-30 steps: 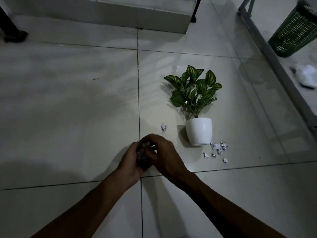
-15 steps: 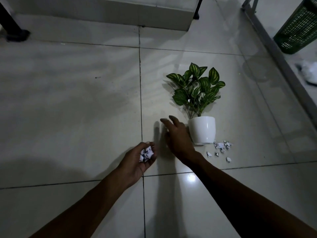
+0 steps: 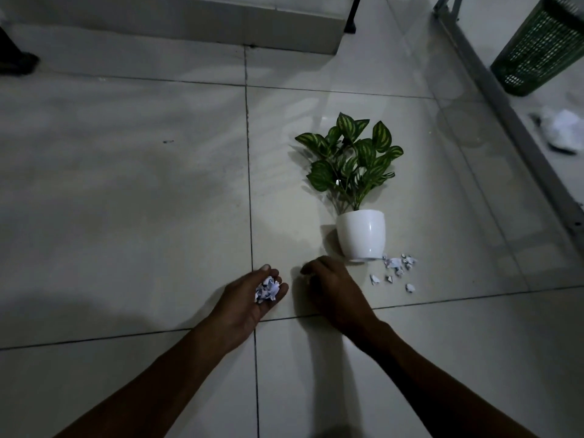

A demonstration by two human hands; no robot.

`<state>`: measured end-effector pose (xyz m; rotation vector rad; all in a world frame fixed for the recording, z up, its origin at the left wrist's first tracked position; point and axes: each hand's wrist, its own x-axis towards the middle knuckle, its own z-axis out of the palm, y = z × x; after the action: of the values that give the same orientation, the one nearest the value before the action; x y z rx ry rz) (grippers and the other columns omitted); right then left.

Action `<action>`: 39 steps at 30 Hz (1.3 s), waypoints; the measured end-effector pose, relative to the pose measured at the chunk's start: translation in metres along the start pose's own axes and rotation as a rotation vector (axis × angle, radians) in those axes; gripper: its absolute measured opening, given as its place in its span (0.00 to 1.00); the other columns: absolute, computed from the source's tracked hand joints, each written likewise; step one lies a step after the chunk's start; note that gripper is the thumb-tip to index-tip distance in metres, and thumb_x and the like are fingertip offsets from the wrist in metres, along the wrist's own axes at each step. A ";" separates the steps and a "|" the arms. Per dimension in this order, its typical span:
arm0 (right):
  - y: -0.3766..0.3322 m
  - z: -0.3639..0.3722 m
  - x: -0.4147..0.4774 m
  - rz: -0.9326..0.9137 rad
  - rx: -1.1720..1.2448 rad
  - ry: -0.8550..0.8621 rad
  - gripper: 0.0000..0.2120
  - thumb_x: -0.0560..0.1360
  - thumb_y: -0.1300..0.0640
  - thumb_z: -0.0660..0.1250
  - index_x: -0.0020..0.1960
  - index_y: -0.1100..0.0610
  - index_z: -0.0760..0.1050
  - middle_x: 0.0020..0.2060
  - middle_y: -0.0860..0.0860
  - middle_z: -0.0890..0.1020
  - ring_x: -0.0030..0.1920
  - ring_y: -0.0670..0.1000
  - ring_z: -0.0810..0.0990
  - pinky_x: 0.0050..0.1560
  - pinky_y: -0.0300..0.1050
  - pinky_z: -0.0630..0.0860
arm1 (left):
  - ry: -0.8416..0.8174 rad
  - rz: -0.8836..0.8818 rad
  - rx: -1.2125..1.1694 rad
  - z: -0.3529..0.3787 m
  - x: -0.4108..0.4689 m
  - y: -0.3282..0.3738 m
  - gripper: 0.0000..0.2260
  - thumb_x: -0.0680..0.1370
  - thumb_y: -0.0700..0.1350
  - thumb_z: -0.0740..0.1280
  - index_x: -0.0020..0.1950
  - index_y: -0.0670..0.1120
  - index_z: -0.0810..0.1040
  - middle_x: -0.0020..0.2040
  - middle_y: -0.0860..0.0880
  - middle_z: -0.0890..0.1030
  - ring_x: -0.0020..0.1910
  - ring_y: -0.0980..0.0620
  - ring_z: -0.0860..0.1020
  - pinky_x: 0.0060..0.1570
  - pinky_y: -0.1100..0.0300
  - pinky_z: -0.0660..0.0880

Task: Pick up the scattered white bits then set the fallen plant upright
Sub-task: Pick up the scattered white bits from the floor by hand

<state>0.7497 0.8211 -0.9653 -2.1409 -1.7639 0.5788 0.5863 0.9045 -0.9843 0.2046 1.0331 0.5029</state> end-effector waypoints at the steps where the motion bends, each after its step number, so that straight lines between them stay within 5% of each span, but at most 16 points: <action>1: -0.002 0.003 -0.005 -0.032 -0.054 -0.006 0.14 0.77 0.64 0.64 0.62 0.60 0.76 0.58 0.56 0.78 0.55 0.57 0.75 0.48 0.52 0.77 | -0.001 0.003 0.006 0.002 -0.001 -0.002 0.06 0.77 0.39 0.67 0.43 0.37 0.80 0.35 0.45 0.85 0.35 0.50 0.84 0.40 0.54 0.83; 5: -0.008 0.017 -0.017 -0.067 -0.230 -0.026 0.14 0.77 0.62 0.63 0.62 0.59 0.72 0.58 0.56 0.75 0.55 0.56 0.73 0.43 0.49 0.76 | 0.029 0.015 0.043 0.008 -0.004 -0.007 0.05 0.77 0.39 0.67 0.45 0.38 0.80 0.41 0.44 0.84 0.43 0.48 0.82 0.46 0.53 0.80; 10: -0.006 0.022 -0.024 0.108 0.087 0.032 0.08 0.79 0.60 0.60 0.56 0.58 0.76 0.54 0.54 0.76 0.52 0.52 0.74 0.46 0.34 0.70 | 0.032 0.002 0.123 0.008 -0.008 -0.009 0.08 0.79 0.40 0.64 0.50 0.35 0.79 0.50 0.39 0.81 0.50 0.43 0.81 0.44 0.54 0.82; 14: -0.026 0.011 -0.021 0.168 0.363 0.235 0.12 0.76 0.67 0.66 0.58 0.57 0.77 0.51 0.50 0.78 0.46 0.41 0.76 0.48 0.26 0.71 | 0.004 -0.015 0.130 0.016 -0.008 -0.012 0.12 0.80 0.42 0.61 0.43 0.37 0.80 0.41 0.40 0.84 0.42 0.44 0.82 0.43 0.54 0.82; 16: -0.041 0.005 -0.022 0.137 0.466 0.290 0.10 0.77 0.63 0.67 0.58 0.56 0.76 0.49 0.50 0.80 0.47 0.43 0.78 0.48 0.31 0.74 | -0.043 -0.050 0.114 0.023 -0.008 -0.014 0.16 0.80 0.46 0.59 0.39 0.41 0.80 0.32 0.44 0.84 0.35 0.47 0.83 0.48 0.51 0.81; 19: -0.054 0.003 -0.028 0.045 0.437 0.230 0.11 0.76 0.62 0.66 0.58 0.56 0.77 0.51 0.51 0.80 0.52 0.49 0.77 0.52 0.39 0.74 | -0.040 -0.083 0.099 0.029 -0.006 -0.019 0.20 0.79 0.50 0.61 0.30 0.44 0.81 0.24 0.47 0.80 0.24 0.52 0.81 0.30 0.62 0.79; 22: -0.052 0.001 -0.039 0.058 0.387 0.189 0.17 0.76 0.63 0.65 0.64 0.56 0.75 0.57 0.51 0.79 0.58 0.49 0.74 0.57 0.40 0.73 | -0.058 -0.077 0.195 0.034 -0.006 -0.026 0.12 0.77 0.50 0.65 0.45 0.43 0.83 0.35 0.46 0.84 0.38 0.51 0.84 0.37 0.59 0.78; 28: -0.031 -0.014 -0.056 0.080 0.523 0.276 0.15 0.76 0.65 0.65 0.61 0.57 0.77 0.55 0.51 0.81 0.56 0.47 0.77 0.57 0.41 0.75 | -0.168 -0.144 0.186 0.046 -0.003 -0.043 0.10 0.78 0.48 0.65 0.43 0.42 0.79 0.25 0.48 0.81 0.25 0.54 0.81 0.31 0.62 0.79; 32: -0.017 -0.020 -0.064 0.112 0.565 0.361 0.15 0.75 0.64 0.61 0.59 0.54 0.78 0.52 0.47 0.81 0.54 0.44 0.79 0.54 0.40 0.78 | -0.189 -0.172 0.190 0.056 -0.001 -0.048 0.13 0.78 0.48 0.64 0.54 0.40 0.80 0.48 0.41 0.85 0.47 0.46 0.84 0.51 0.53 0.79; 36: 0.010 -0.023 -0.068 0.280 0.641 0.492 0.15 0.74 0.59 0.57 0.54 0.49 0.79 0.49 0.41 0.81 0.52 0.46 0.81 0.47 0.43 0.81 | -0.226 -0.172 0.170 0.067 0.001 -0.053 0.11 0.77 0.45 0.65 0.43 0.39 0.83 0.42 0.40 0.85 0.40 0.45 0.85 0.43 0.55 0.83; 39: 0.049 -0.024 -0.072 0.478 0.550 0.593 0.15 0.75 0.65 0.60 0.54 0.50 0.79 0.50 0.43 0.81 0.53 0.45 0.81 0.52 0.45 0.79 | -0.184 -0.173 0.178 0.070 0.002 -0.056 0.13 0.77 0.44 0.66 0.35 0.41 0.84 0.35 0.43 0.84 0.32 0.48 0.84 0.35 0.58 0.82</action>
<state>0.7921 0.7417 -0.9596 -2.0262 -0.6867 0.4057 0.6643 0.8616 -0.9726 0.3105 0.9060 0.2301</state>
